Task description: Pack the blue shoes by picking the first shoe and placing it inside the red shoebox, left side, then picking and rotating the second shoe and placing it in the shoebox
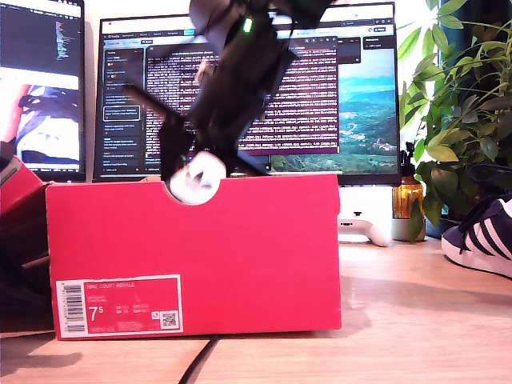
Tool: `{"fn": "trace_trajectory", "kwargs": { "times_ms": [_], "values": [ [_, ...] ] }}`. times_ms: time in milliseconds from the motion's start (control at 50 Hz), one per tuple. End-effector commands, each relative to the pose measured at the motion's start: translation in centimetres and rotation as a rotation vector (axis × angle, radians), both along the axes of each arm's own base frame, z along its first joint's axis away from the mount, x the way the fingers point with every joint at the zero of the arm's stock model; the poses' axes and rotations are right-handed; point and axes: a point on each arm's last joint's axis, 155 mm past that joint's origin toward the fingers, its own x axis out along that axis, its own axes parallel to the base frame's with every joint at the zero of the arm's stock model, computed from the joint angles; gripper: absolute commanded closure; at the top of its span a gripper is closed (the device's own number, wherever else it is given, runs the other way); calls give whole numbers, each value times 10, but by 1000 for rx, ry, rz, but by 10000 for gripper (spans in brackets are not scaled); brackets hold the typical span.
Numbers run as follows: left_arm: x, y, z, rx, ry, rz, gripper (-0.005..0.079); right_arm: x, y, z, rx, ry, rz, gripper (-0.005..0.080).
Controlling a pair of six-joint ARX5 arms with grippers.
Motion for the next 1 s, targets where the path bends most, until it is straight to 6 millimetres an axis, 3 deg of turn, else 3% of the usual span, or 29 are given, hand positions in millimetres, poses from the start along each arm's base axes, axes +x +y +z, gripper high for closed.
{"fn": "trace_trajectory", "kwargs": {
  "times_ms": [0,160,420,700,980],
  "values": [
    [-7,1,-9,8,21,-5,762,9,15,33,64,-79,0,765],
    [-7,1,-9,8,21,-5,762,15,18,36,69,-114,-19,763],
    [-7,1,-9,8,20,-6,762,12,19,35,78,-94,-25,628],
    [-7,1,-9,8,20,-6,762,8,23,37,88,-89,-12,585],
    [-7,1,-9,8,20,-6,762,0,27,68,107,-24,63,584]
  ]
}}
